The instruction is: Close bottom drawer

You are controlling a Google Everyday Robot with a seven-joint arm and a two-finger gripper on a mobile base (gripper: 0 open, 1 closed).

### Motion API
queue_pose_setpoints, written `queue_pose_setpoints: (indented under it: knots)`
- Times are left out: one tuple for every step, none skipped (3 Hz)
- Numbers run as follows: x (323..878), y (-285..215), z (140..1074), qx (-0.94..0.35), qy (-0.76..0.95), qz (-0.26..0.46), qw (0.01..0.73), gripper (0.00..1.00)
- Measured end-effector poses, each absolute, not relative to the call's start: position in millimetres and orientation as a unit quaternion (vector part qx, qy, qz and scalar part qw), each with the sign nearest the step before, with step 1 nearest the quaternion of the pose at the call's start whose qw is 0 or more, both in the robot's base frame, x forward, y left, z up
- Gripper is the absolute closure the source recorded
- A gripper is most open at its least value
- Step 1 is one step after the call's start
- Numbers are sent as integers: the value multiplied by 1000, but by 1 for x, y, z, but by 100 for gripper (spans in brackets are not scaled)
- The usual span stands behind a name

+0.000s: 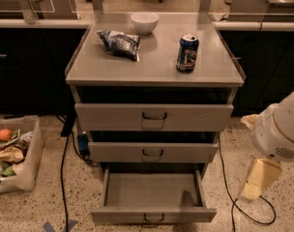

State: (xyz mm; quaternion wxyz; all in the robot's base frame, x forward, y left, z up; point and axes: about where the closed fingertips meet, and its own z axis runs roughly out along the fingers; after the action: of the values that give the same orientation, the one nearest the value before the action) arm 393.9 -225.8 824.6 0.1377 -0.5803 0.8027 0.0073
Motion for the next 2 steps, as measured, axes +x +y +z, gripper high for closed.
queue_pose_setpoints:
  knots:
    - [389, -212, 777, -547, 811, 97, 186, 0]
    - [384, -181, 726, -533, 807, 160, 199, 0]
